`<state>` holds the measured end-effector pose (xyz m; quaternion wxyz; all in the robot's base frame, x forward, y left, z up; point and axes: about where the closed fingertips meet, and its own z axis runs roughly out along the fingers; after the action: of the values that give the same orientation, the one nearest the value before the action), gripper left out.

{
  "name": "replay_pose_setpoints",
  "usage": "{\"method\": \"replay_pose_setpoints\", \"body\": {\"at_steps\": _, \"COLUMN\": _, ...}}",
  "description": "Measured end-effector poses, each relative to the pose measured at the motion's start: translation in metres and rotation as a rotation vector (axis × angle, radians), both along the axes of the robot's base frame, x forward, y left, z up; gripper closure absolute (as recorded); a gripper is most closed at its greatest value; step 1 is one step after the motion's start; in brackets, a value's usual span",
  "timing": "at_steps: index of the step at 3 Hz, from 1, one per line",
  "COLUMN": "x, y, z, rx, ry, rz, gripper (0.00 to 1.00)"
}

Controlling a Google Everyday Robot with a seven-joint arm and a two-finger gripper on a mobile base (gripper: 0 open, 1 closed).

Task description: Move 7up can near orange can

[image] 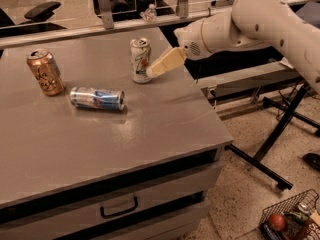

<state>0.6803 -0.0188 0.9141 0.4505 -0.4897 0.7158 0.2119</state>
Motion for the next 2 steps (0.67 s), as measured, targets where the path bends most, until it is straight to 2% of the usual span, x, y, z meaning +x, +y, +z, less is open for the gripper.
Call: {"method": "replay_pose_setpoints", "body": {"at_steps": 2, "x": 0.020, "y": 0.037, "z": -0.011, "rx": 0.002, "ry": 0.026, "rz": 0.052, "gripper": 0.00}}
